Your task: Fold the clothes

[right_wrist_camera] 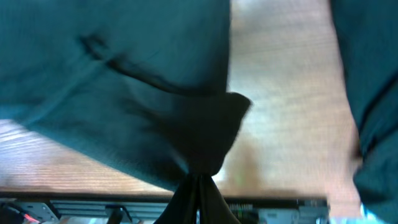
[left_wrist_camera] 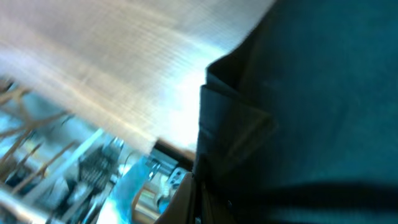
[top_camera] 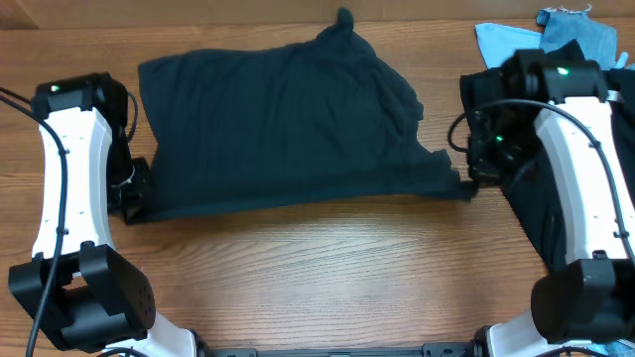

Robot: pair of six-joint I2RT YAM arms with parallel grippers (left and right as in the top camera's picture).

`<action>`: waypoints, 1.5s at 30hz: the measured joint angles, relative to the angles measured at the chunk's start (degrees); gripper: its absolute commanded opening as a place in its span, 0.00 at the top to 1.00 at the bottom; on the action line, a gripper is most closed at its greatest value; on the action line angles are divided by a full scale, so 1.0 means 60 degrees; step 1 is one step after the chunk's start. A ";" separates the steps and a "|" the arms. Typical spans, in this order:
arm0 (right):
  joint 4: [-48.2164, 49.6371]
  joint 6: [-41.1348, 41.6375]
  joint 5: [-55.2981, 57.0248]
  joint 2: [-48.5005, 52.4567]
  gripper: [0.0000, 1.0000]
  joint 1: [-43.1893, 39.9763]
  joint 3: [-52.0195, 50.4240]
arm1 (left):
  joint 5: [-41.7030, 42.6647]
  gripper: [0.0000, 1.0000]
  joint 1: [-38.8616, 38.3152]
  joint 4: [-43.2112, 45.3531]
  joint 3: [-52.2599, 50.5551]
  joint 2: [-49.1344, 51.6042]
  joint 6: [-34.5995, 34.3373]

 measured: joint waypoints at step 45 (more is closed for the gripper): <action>0.4878 0.0328 0.0393 0.1013 0.57 0.0743 -0.0838 | -0.1355 0.60 -0.0470 0.4095 -0.0474 0.0681 -0.1993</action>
